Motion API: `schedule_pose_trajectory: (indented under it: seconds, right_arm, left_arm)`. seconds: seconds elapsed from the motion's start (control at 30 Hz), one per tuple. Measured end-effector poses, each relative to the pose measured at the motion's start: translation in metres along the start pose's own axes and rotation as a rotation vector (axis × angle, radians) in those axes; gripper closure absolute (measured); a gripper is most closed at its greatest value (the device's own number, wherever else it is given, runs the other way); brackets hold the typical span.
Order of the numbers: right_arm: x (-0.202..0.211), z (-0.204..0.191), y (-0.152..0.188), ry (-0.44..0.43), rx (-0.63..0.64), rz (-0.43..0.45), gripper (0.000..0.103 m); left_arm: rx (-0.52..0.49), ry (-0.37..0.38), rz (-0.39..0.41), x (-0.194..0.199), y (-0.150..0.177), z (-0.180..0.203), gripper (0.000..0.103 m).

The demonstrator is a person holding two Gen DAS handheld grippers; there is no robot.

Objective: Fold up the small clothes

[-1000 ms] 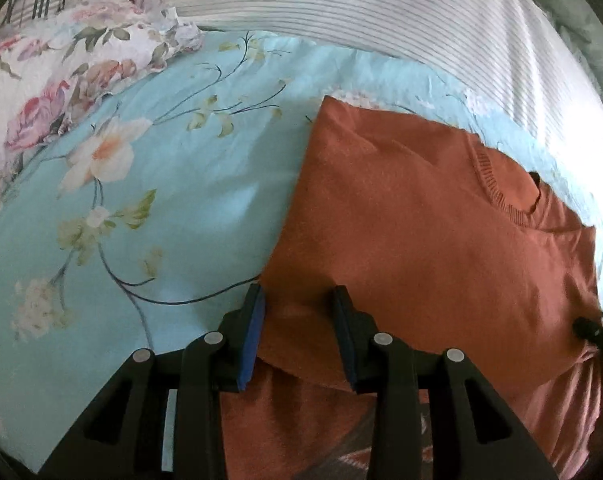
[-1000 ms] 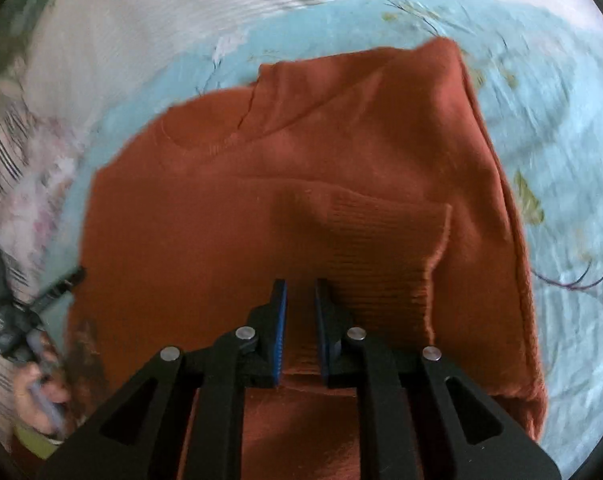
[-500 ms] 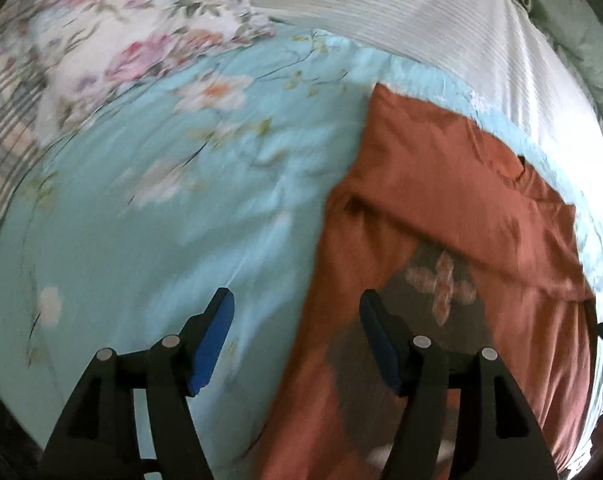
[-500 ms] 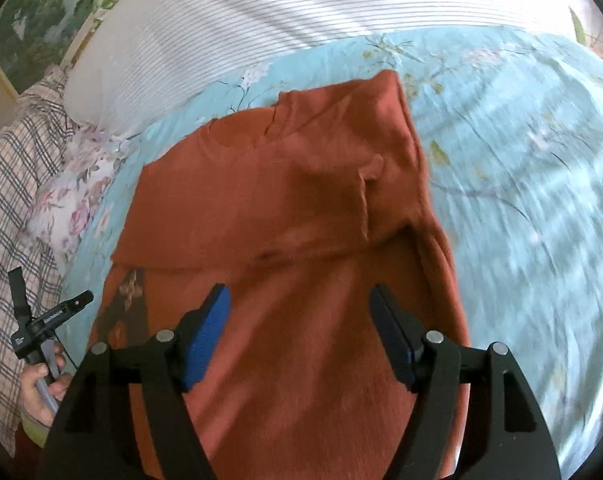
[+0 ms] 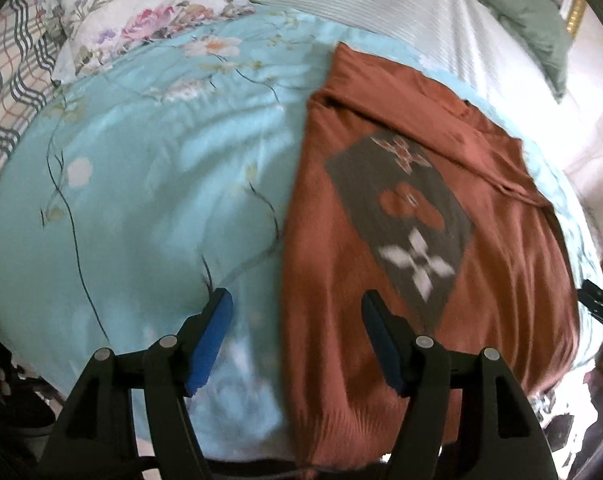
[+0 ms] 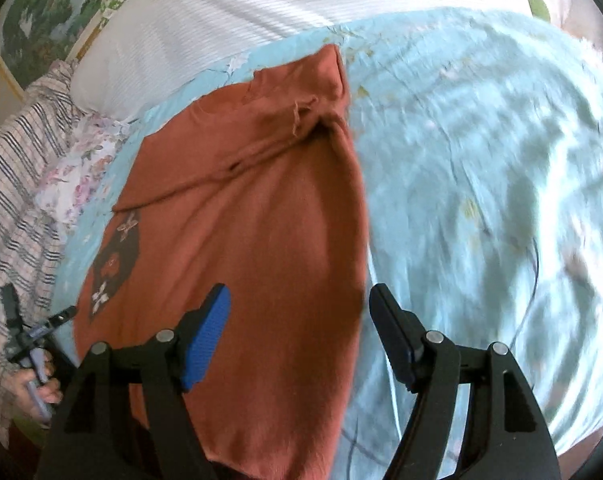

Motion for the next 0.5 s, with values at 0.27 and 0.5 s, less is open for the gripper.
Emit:
schedule_pose_trajectory:
  seconds: [0.27,0.5]
  right_arm:
    - [0.018,-0.024,0.044,-0.242,-0.018,-0.050,0.030]
    - [0.031,-0.034,0.067,-0.342,0.004,-0.041,0.030]
  left_arm:
    - [-0.034,0.138,-0.025,0.014,0.037,0.011,0.031]
    - [-0.069,0.234,-0.058,0.020,0.054,0.019,0.033]
Point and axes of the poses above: each gripper's, at about its wrist camera, not at the fingertips, and x roughly against the way its jaws point, z to its right, y to its underside, the point moved 9 cm from there along -x, roughly the way its jaws point, and after that the axes turned 7 degrees about z, right-handed, at the moved point
